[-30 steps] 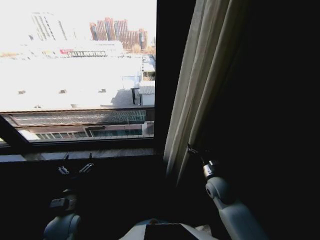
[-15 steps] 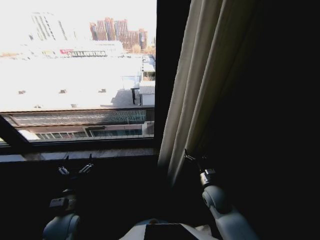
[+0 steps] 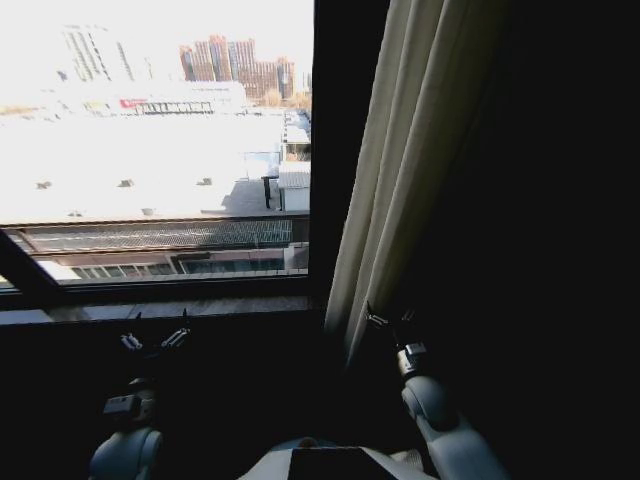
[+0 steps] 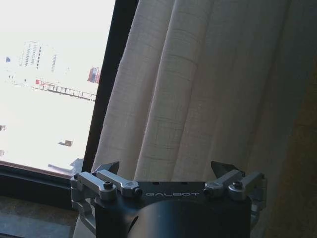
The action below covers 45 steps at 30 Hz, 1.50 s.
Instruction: Open the curtains by pulling them apart, changing their state from closed to fully open.
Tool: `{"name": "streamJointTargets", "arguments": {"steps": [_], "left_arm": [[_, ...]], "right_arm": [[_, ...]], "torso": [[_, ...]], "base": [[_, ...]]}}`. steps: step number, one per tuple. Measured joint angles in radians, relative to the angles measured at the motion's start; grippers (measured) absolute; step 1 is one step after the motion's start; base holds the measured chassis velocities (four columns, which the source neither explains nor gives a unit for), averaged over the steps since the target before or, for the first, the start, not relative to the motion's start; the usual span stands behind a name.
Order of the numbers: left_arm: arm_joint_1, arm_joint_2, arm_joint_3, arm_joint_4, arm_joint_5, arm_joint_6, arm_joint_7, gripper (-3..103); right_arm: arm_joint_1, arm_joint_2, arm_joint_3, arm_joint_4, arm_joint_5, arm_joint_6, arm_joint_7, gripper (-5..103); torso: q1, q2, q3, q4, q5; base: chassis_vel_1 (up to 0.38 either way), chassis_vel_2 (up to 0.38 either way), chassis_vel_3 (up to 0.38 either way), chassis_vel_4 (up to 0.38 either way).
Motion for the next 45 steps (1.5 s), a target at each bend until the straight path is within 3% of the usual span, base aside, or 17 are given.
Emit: {"name": "streamJointTargets", "arguments": {"steps": [14, 45], "left_arm": [[0.006, -0.023, 0.002, -0.004, 0.027, -0.001, 0.0, 100], [0.021, -0.035, 0.002, -0.019, 0.036, -0.011, 0.0, 100]], "right_arm": [[0.013, -0.017, -0.004, -0.023, -0.012, 0.02, 0.001, 100], [0.014, -0.003, -0.034, -0.034, -0.054, 0.036, 0.013, 100]], "torso": [[0.0, 0.0, 0.0, 0.0002, -0.0002], [0.0, 0.0, 0.0, 0.0002, -0.0004]], "base": [[0.215, 0.213, -0.221, -0.218], [0.384, 0.325, -0.38, -0.324]]}}
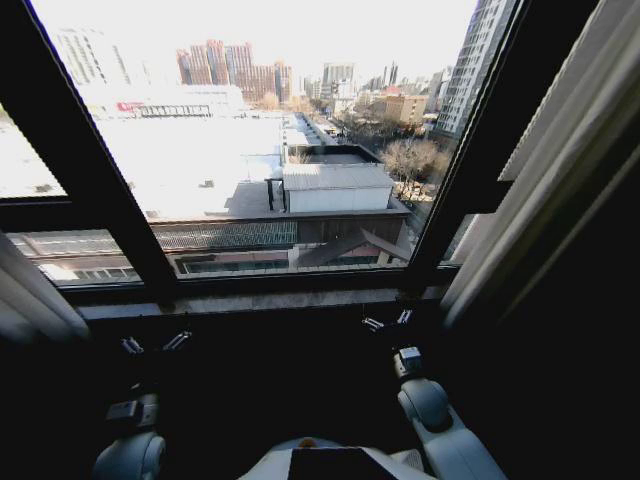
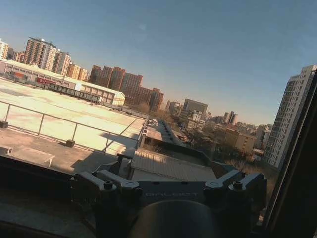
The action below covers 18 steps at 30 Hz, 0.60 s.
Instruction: Open the curtains by pulling them apart, changing their state from closed to fully open.
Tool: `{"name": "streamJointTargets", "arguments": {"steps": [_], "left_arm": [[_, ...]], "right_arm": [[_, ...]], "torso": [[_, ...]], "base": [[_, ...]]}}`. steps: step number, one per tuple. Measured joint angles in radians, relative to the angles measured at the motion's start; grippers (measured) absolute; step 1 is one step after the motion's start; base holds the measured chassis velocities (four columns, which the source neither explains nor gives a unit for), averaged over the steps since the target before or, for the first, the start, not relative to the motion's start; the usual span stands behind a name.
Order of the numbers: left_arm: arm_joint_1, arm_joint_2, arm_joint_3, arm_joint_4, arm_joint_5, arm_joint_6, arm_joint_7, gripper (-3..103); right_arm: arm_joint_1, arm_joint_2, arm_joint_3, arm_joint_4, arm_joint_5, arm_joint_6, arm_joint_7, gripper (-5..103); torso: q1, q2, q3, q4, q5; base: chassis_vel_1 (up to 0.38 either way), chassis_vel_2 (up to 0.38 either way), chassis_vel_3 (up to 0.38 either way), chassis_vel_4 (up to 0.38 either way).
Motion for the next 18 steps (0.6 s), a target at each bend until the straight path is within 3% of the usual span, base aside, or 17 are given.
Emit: {"name": "streamJointTargets", "arguments": {"steps": [18], "left_arm": [[-0.014, -0.006, 0.004, 0.014, 0.003, 0.004, 0.0, 100]], "right_arm": [[0.045, -0.001, -0.026, -0.036, -0.025, -0.003, -0.006, 100]], "torso": [[0.0, 0.0, 0.0, 0.0, 0.0]], "base": [[0.375, 0.348, -0.359, -0.353]]}}
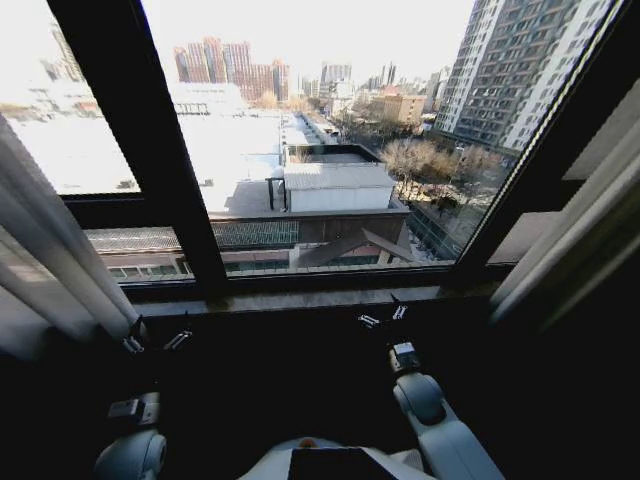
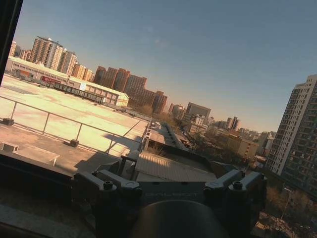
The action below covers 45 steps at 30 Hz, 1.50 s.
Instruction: Open the curtains by pulling them apart, changing their state from closed to fully open.
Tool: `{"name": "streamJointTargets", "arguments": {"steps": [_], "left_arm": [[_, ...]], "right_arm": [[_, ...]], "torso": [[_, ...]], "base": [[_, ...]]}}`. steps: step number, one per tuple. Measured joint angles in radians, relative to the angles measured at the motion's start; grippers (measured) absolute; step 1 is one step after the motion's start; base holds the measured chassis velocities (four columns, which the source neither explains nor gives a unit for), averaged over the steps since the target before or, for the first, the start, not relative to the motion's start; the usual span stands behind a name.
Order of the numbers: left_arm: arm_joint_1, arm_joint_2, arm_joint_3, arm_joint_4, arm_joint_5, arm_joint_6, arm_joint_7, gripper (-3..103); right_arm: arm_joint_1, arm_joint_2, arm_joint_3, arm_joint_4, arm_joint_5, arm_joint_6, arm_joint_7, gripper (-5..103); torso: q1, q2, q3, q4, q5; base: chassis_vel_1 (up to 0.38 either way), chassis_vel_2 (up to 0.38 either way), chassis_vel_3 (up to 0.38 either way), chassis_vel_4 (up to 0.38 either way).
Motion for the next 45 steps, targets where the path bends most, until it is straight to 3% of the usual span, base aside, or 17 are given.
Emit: {"name": "streamJointTargets", "arguments": {"steps": [24, 36, 41, 45], "left_arm": [[-0.012, 0.008, 0.0, 0.025, 0.001, 0.004, 0.0, 100], [-0.015, 0.033, -0.005, 0.03, -0.025, 0.023, 0.0, 100], [-0.026, 0.04, 0.003, 0.014, -0.027, 0.055, 0.0, 100], [-0.077, 0.062, 0.026, -0.015, -0.035, 0.156, -0.006, 100]], "right_arm": [[0.033, 0.011, -0.024, -0.041, 0.0, 0.019, -0.006, 100], [0.061, 0.038, -0.035, -0.027, 0.005, -0.026, -0.005, 100], [0.061, 0.04, -0.035, -0.016, 0.005, -0.038, -0.005, 100], [0.067, 0.047, -0.02, -0.015, 0.005, -0.043, -0.004, 100]], "torso": [[0.0, 0.0, 0.0, -0.0001, 0.0007], [0.0, 0.0, 0.0, -0.0001, 0.0006], [0.0, 0.0, 0.0, 0.0, 0.0007], [0.0, 0.0, 0.0, 0.0, -0.0004]], "base": [[0.355, 0.353, -0.357, -0.349], [0.097, 0.105, -0.11, -0.109], [-0.004, -0.015, 0.016, 0.025], [0.0, 0.0, 0.0, 0.0]]}}
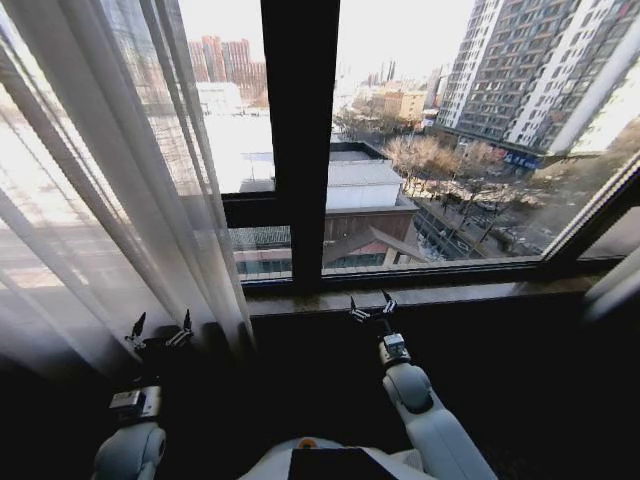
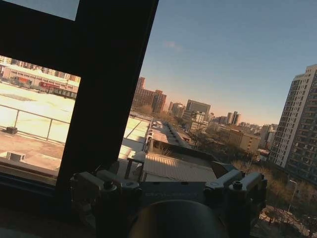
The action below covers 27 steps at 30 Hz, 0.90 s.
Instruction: Open the curtains by pulling them apart, changing their state from closed to fully open.
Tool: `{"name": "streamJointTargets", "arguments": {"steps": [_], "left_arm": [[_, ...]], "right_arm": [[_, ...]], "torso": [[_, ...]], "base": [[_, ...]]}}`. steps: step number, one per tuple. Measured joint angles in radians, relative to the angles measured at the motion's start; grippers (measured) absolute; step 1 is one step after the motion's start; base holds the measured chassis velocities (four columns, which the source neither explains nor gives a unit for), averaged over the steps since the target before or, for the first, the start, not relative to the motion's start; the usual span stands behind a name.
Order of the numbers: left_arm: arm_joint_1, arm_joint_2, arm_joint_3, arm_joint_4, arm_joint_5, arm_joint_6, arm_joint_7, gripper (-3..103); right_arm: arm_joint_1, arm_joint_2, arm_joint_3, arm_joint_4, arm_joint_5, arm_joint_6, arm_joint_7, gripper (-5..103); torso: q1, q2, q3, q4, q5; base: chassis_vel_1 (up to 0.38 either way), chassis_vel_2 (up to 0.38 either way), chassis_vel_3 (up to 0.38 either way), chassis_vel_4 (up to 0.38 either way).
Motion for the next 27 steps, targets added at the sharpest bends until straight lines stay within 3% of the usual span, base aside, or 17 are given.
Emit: {"name": "streamJointTargets", "arguments": {"steps": [1, 6, 7, 11, 12, 15, 20, 27], "left_arm": [[0.0, 0.0, 0.0, 0.0, 0.0, 0.0, 0.0, 100], [-0.106, 0.085, 0.043, -0.057, -0.014, 0.174, -0.015, 100], [-0.106, 0.085, 0.043, -0.057, -0.014, 0.174, -0.015, 100], [-0.187, 0.139, 0.111, -0.066, -0.033, 0.309, -0.082, 100], [-0.187, 0.139, 0.111, -0.066, -0.033, 0.309, -0.082, 100], [-0.246, 0.152, 0.185, -0.072, -0.041, 0.39, -0.172, 100], [-0.322, 0.157, 0.246, -0.031, -0.036, 0.413, -0.246, 100], [-0.373, 0.165, 0.263, 0.005, -0.04, 0.425, -0.292, 100]], "right_arm": [[0.0, 0.0, 0.0, 0.0, 0.0, 0.0, 0.0, 100], [-0.014, 0.003, 0.008, 0.024, -0.001, -0.002, 0.002, 100], [-0.014, 0.003, 0.008, 0.024, -0.001, -0.002, 0.002, 100], [-0.022, -0.001, 0.017, 0.038, -0.002, -0.003, 0.003, 100], [-0.022, -0.001, 0.017, 0.038, -0.002, -0.003, 0.003, 100], [-0.022, -0.003, 0.028, 0.041, -0.003, -0.003, 0.005, 100], [-0.025, -0.012, 0.036, 0.045, -0.002, -0.003, 0.007, 100], [-0.009, -0.021, 0.031, 0.029, 0.0, -0.001, 0.007, 100]], "torso": [[0.0, 0.0, 0.0, 0.0, 0.0], [0.0, 0.0, 0.0, 0.0, 0.0005], [0.0, 0.0, 0.0, 0.0, 0.0005], [0.0, 0.0, 0.0, -0.0001, 0.0007], [0.0, 0.0, 0.0, -0.0001, 0.0007], [0.0, 0.0, 0.0, 0.0, 0.0005], [0.0, 0.0, 0.0, -0.0002, 0.0006], [0.0, 0.0, 0.0, 0.0003, 0.0008]], "base": [[0.0, 0.0, 0.0, 0.0], [0.0, 0.0, 0.0, 0.0], [0.0, 0.0, 0.0, 0.0], [0.0, 0.0, 0.0, 0.0], [0.0, 0.0, 0.0, 0.0], [0.0, 0.0, 0.0, 0.0], [0.0, 0.0, 0.0, 0.0], [0.0, 0.0, 0.0, 0.0]]}}
